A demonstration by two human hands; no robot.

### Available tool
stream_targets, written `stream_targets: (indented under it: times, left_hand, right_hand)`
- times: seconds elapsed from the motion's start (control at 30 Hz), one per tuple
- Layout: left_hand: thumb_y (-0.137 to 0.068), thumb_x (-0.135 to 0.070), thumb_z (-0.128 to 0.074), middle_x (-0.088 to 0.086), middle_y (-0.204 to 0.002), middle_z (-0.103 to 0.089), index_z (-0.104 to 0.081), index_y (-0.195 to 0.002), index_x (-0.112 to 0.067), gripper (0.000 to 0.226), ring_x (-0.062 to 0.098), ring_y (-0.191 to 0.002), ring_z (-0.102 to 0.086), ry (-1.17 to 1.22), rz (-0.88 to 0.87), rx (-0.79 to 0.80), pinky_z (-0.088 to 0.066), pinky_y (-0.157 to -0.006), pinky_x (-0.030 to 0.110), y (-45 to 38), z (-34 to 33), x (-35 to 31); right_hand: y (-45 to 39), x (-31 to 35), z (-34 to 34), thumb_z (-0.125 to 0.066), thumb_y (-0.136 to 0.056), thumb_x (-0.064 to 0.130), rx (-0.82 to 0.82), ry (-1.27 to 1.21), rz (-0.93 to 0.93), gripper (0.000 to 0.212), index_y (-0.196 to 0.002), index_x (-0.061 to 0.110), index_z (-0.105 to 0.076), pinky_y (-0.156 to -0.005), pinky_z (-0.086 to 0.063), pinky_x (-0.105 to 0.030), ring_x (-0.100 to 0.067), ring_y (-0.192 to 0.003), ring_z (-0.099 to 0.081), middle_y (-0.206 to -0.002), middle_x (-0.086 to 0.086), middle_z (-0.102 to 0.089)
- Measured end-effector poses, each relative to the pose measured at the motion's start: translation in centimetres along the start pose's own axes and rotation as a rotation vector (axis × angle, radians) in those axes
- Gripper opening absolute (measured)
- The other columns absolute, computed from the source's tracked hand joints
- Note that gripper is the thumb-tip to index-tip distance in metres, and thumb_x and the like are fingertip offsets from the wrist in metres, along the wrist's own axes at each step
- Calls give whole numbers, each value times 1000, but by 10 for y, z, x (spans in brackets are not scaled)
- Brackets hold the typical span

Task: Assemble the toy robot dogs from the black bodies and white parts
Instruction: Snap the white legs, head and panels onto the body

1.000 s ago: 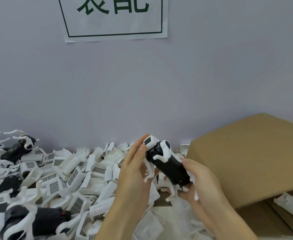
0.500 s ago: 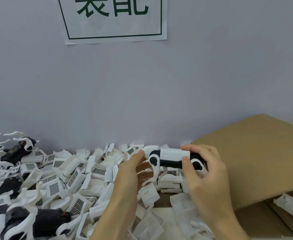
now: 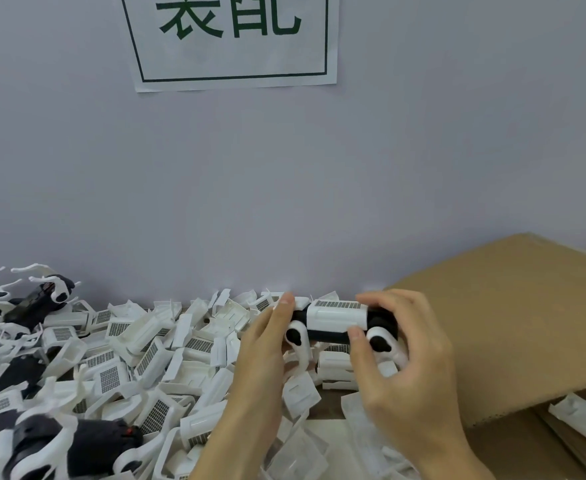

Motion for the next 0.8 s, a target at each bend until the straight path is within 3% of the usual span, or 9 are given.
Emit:
stream_targets:
  times: [0.17, 0.27, 0.4, 0.5, 0.57, 0.63, 0.7, 0.73, 0.8]
  left_hand:
    - [-66, -59, -77, 5, -110, -76, -74, -112, -26, 57, 19, -99, -71, -52, -39, 125, -50, -77, 31, 3, -1, -1]
    - [-72, -41, -81, 5, -111, -76, -70, -122, -26, 53, 23, -98, -75, -62, -17, 140, -55, -80, 33, 3, -3, 2]
    - [-76, -29, -88, 16, -110, -74, -79, -104, -21, 31, 33, -100, -74, 44, 12, 17, -62, -75, 34, -3, 1, 3]
    - [-87, -24, -79, 7, -104, -73, -80, -99, -22, 12, 20, -90, -76, 40, 35, -71, -63, -71, 32, -7, 5, 7]
    - [-90, -24, -75, -4, -87, -76, -79, -97, -23, 8, 14, -81, -77, 13, 33, -101, -62, -64, 25, -8, 7, 9]
    - [-89, -27, -77, -11, -80, -77, -79, -97, -20, 11, 12, -82, -77, -8, 15, -93, -59, -60, 20, -7, 7, 6]
    - [-85, -32, -79, -14, -78, -76, -78, -99, -19, 19, 5, -79, -75, -32, -17, -58, -58, -60, 18, -6, 5, 3]
    - [-81, -36, -81, -15, -77, -76, -77, -101, -20, 26, 5, -77, -75, -44, -35, -31, -58, -60, 18, -5, 4, 1]
    - [-69, -51, -80, -12, -83, -78, -73, -109, -27, 47, 12, -78, -77, -70, -54, 19, -60, -63, 23, -3, 0, -2]
  right_hand:
    - [-2, -11, 0, -66, -93, 25, -104, -181, -352, 8, -96, 32, -68, -67, -53, -14, -4, -92, -66, -94, 12, -68]
    - [-2, -19, -3, -61, -96, 25, -59, -201, -499, 9, -93, 30, -68, -63, -48, -9, 3, -86, -64, -90, 21, -69]
    - [3, -20, -9, -64, -96, 25, 128, -189, -536, 8, -97, 32, -67, -62, -47, -8, 2, -82, -66, -87, 19, -71]
    - [3, -16, -7, -74, -88, 15, 279, -124, -517, 24, -98, 35, -66, -65, -47, -6, 3, -85, -66, -90, 18, -71]
    - [3, -13, -2, -79, -83, 11, 382, 35, -461, 33, -90, 40, -65, -65, -45, -4, 7, -85, -64, -89, 26, -69]
    - [5, -9, 2, -82, -80, 17, 420, 195, -401, 29, -84, 42, -67, -65, -49, -10, 2, -86, -63, -91, 26, -69]
    - [8, -7, 5, -80, -82, 25, 427, 257, -414, 16, -96, 24, -72, -70, -53, -21, -9, -89, -64, -94, 12, -71]
    - [10, -6, 6, -77, -84, 28, 438, 271, -426, 23, -103, 16, -71, -70, -54, -25, -13, -88, -65, -93, 6, -72]
    - [14, -6, 8, -73, -89, 29, 417, 225, -432, 17, -102, 19, -73, -66, -56, -26, -14, -81, -68, -87, 5, -74]
Point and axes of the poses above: each hand's wrist, its own y-axis away from the middle knuckle, its own z-axis out of the back of the hand, x = y × z, the point moved 1 cm from there along -y, towards the middle knuckle
